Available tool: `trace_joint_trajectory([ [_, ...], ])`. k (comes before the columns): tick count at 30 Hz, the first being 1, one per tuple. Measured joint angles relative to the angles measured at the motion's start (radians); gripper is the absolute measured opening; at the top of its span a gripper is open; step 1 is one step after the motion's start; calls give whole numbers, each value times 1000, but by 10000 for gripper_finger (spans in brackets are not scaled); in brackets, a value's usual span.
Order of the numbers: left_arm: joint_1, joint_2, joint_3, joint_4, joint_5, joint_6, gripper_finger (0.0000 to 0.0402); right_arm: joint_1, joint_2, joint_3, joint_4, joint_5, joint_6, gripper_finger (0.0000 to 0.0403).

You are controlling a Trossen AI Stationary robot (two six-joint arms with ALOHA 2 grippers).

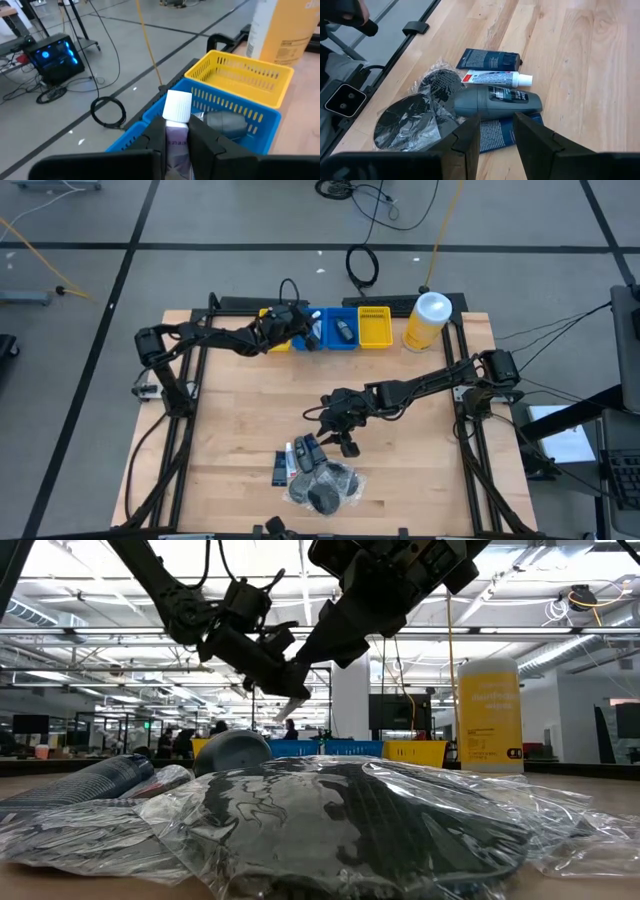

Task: Pick & Place Travel size toiletries
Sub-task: Put the white toothpaste into the left blue bin

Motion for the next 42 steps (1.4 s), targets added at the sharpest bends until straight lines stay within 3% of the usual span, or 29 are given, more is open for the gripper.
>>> trace_joint_trajectory([
  [24,5,0,0,5,-35,-7,64,0,0,0,2,1,-4,112],
  [35,5,0,0,28,-71,-14,163,0,0,0,2,1,-3,112],
  [42,-4,0,0,20,-72,-33,183,0,0,0,2,1,-1,112],
])
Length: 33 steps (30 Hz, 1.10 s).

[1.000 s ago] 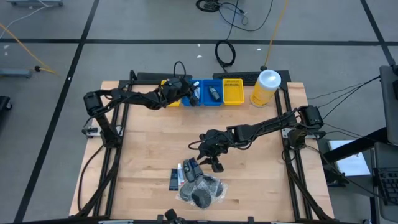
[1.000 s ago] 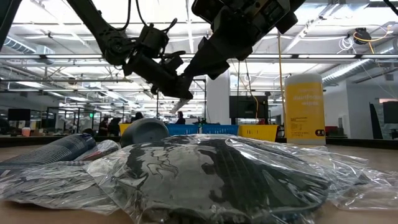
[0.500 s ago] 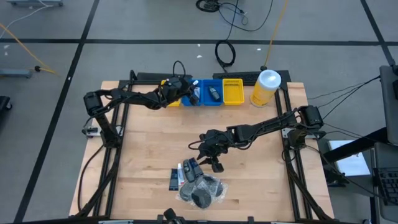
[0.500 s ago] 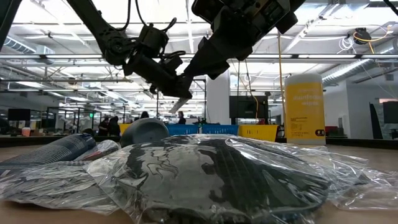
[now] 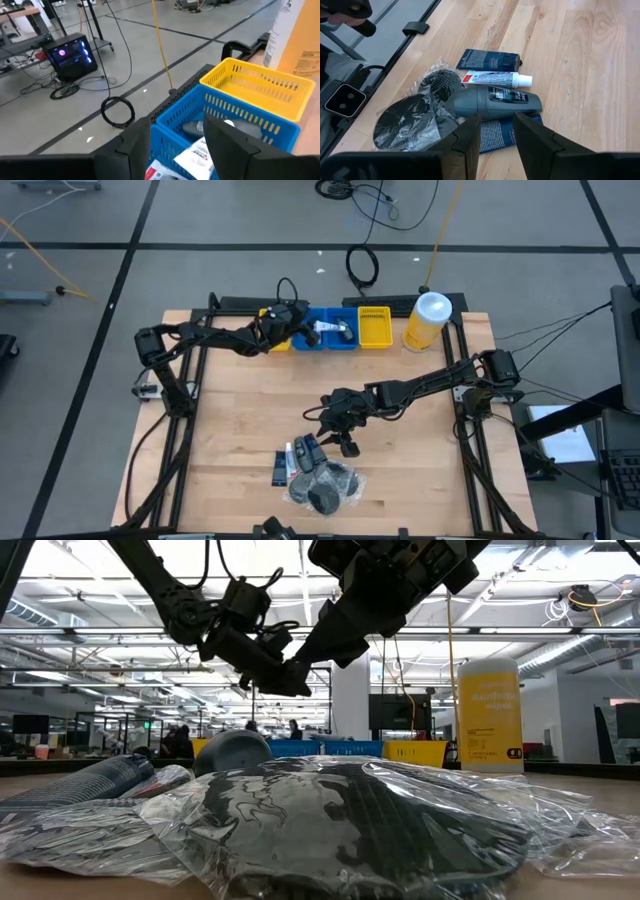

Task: Pick & Place Travel size toiletries
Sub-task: Put the white toothpaste into the left blue bin

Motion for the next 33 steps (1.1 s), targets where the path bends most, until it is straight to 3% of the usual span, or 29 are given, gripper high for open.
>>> trace_joint_trajectory([
  [18,-26,9,0,-13,18,61,184,0,0,0,-13,56,9,112],
  [21,-22,45,1,26,67,64,184,-3,0,0,-54,76,5,112],
  [27,-44,107,1,-22,43,230,184,-13,0,-1,-196,269,31,112],
  [33,-73,107,1,-93,-2,409,184,-11,0,-1,-232,260,17,112],
])
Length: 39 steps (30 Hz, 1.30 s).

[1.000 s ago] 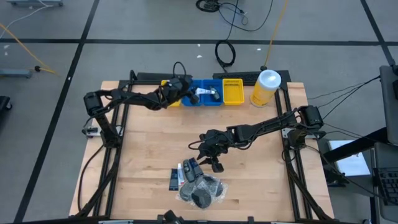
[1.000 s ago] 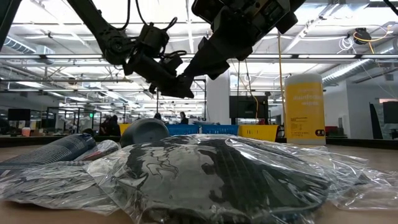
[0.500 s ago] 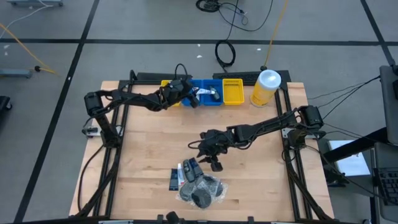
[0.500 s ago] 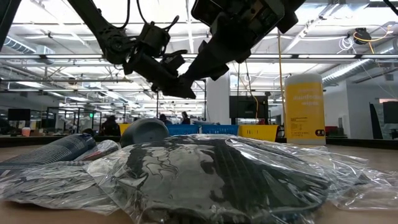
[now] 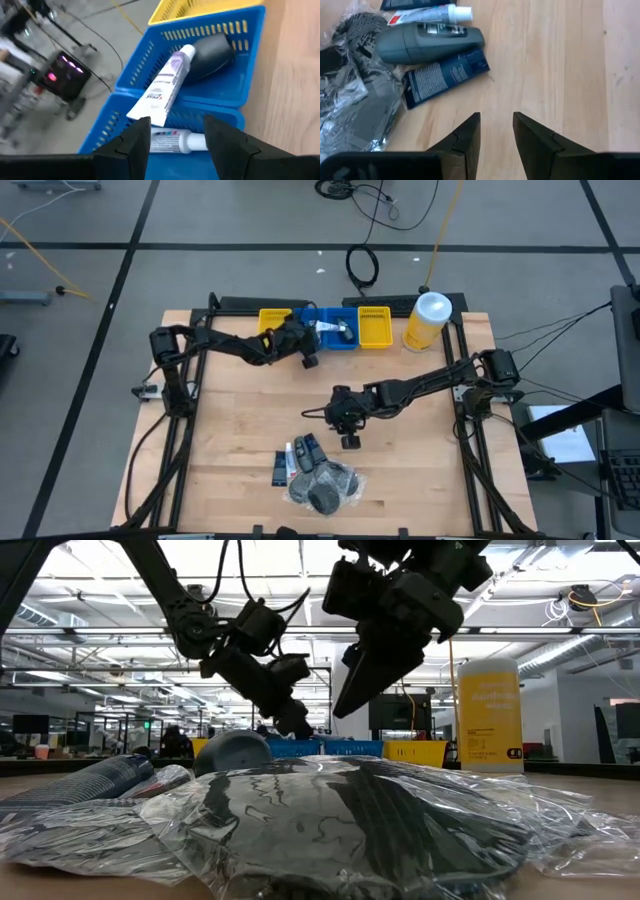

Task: Pick & Place Travel size toiletries
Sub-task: Put the white toothpaste into the left blue bin

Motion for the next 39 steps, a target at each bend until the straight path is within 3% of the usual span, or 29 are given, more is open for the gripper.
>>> trace_joint_trajectory([
  [6,-18,12,-1,-1,-44,175,184,-1,0,0,-1,0,-5,112],
  [15,-17,46,-1,56,-147,226,184,-1,0,0,20,0,-7,112],
  [39,-11,61,41,74,-115,367,184,-1,0,0,59,0,-28,112],
])
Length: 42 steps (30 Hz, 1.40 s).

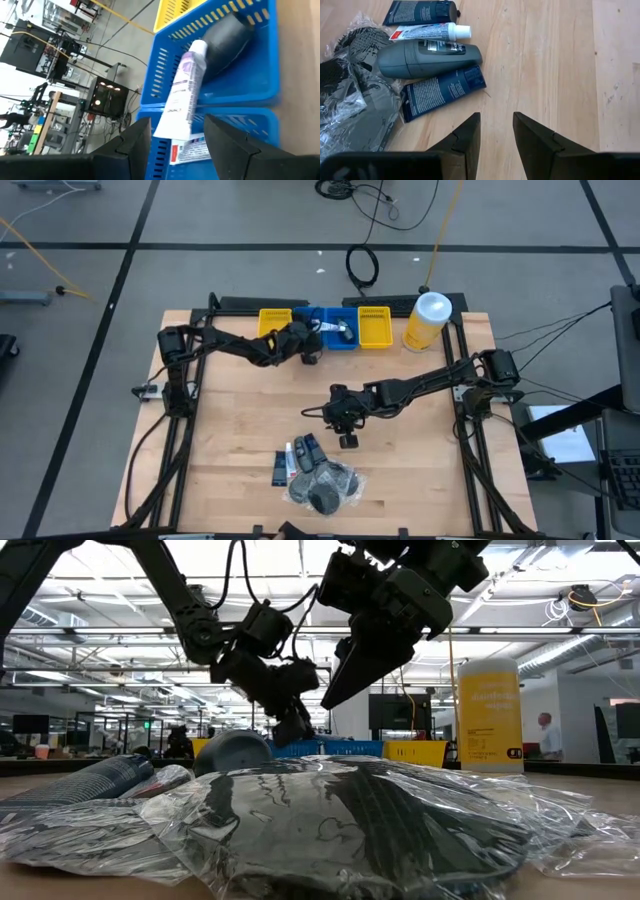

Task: Pick & Place Travel size toiletries
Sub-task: Put the white toothpaste into the left blue bin

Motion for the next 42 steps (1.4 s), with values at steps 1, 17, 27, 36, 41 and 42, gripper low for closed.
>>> trace_joint_trajectory([
  [1,2,0,5,-2,-4,6,184,0,0,0,0,0,0,112],
  [17,27,0,45,-118,57,2,184,-1,0,0,0,0,-8,112],
  [27,53,0,45,-137,59,-2,184,-2,0,0,21,0,-8,112],
  [36,53,0,45,-132,87,10,184,-3,0,1,47,0,-23,112],
  [41,54,0,45,-130,87,10,184,-3,0,1,52,0,-23,112],
  [42,54,0,45,-127,87,10,184,-3,0,1,53,0,-23,112],
])
